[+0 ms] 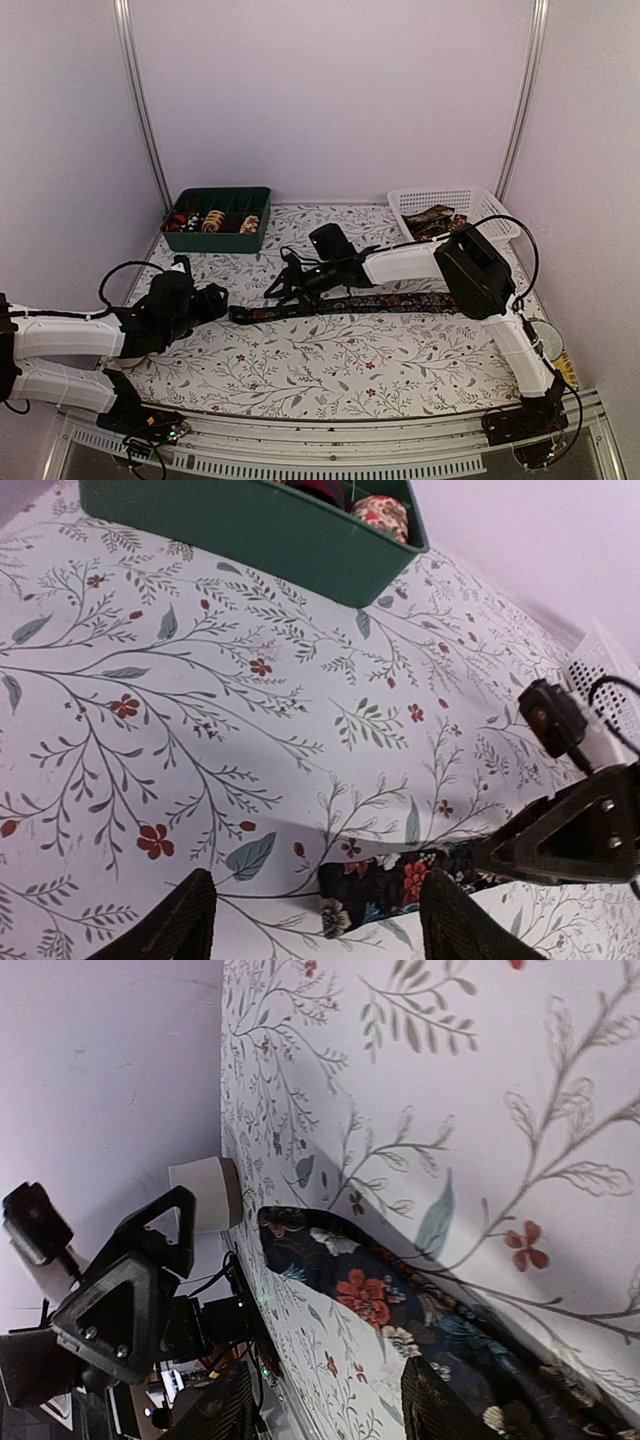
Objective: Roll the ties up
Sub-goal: Roll the tie at the center of the board.
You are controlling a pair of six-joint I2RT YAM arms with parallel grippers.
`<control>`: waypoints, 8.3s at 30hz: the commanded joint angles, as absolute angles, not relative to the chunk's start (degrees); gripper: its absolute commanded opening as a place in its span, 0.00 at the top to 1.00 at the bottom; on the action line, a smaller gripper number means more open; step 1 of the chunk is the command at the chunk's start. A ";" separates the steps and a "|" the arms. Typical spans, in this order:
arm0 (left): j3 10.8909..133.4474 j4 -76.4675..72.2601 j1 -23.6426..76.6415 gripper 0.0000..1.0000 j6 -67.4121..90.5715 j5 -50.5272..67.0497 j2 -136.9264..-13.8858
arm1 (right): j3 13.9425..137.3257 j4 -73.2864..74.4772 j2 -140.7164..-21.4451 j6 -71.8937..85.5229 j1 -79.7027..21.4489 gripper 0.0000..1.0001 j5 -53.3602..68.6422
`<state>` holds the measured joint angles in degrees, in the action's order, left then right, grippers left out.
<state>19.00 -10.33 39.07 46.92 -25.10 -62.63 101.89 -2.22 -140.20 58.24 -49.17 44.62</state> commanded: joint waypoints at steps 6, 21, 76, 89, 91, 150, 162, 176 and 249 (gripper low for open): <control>14.57 -16.46 30.78 0.54 54.73 -12.62 -68.61 | 111.85 -0.87 -145.84 58.74 -51.91 0.51 45.22; 17.69 -25.76 26.60 0.70 51.52 -0.29 -82.49 | 117.52 -1.55 -155.40 62.86 -52.20 0.51 47.75; 21.13 -31.05 30.92 0.69 51.96 5.14 -88.99 | 111.65 -3.16 -151.13 62.22 -50.64 0.44 49.32; 22.27 -29.79 31.29 0.64 52.21 4.79 -89.29 | 111.62 0.03 -149.62 58.71 -50.63 0.60 47.24; 22.17 -30.03 31.26 0.64 52.21 4.89 -89.30 | 111.60 -0.34 -149.74 58.91 -50.64 0.65 47.21; 10.65 -104.33 26.81 0.41 65.47 23.59 -118.58 | 111.79 -17.10 -152.36 64.02 -47.35 1.00 68.15; 11.80 -104.32 26.76 0.39 66.55 25.23 -117.53 | 113.34 -21.86 -155.95 68.38 -48.65 1.00 70.14; 12.55 -104.33 26.71 0.38 66.42 28.08 -115.40 | 113.44 -23.78 -157.92 70.21 -49.02 1.00 70.65; 14.33 -104.28 26.46 0.58 72.20 31.73 -117.46 | 115.22 -2.67 -159.11 52.60 -47.22 1.00 66.37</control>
